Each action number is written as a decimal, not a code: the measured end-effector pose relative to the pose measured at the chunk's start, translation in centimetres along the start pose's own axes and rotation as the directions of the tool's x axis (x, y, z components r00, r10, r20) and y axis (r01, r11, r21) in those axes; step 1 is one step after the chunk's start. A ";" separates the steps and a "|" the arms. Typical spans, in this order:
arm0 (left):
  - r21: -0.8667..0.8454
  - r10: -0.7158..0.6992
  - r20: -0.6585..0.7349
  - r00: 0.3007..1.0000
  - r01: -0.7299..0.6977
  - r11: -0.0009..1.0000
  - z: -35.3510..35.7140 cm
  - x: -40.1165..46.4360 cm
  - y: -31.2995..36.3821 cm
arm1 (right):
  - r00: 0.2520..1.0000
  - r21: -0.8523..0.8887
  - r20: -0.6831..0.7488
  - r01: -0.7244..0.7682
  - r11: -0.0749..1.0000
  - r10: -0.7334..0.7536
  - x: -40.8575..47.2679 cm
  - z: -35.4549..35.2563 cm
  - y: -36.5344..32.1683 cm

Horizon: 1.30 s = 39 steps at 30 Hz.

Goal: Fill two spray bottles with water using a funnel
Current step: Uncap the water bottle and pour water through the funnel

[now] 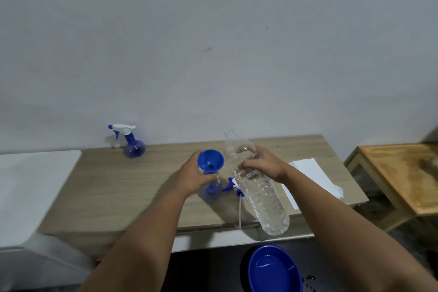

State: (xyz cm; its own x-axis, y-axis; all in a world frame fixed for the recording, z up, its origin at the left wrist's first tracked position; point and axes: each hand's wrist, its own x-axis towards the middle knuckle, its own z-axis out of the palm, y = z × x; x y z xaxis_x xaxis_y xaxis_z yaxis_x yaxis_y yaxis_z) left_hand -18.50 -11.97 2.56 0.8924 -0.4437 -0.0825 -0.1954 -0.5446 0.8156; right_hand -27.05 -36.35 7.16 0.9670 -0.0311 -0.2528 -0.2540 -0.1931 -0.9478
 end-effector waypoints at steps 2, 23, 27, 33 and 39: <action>0.005 0.007 -0.007 1.000 -0.007 1.000 0.0 0.2 0.2 | 0.999 -0.023 0.029 -0.035 0.999 0.035 0.0 0.0 0.4; -0.029 -0.075 -0.020 0.997 0.074 0.997 -0.2 0.9 -0.3 | 0.987 -0.145 0.086 -0.126 0.981 0.139 0.0 1.1 1.0; -0.053 -0.055 -0.006 0.998 0.055 0.997 -0.2 1.3 -0.3 | 0.982 -0.180 0.100 -0.139 0.974 0.159 0.5 0.7 0.8; -0.086 -0.013 -0.010 1.000 0.012 0.996 -0.2 1.6 -0.9 | 0.979 -0.225 0.094 -0.157 0.962 0.182 0.6 0.7 0.2; -0.059 0.010 -0.004 1.000 -0.010 0.998 -0.3 1.7 -0.8 | 0.972 -0.277 0.112 -0.169 0.946 0.207 1.0 0.7 -0.4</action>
State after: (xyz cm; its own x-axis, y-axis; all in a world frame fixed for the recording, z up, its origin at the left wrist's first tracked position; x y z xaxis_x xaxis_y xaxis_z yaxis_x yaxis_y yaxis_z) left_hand -16.70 -12.06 1.96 0.8917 -0.4468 -0.0721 -0.1802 -0.4966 0.8491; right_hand -26.00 -35.62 7.16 0.8852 0.0400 -0.4635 -0.3985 -0.4488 -0.7998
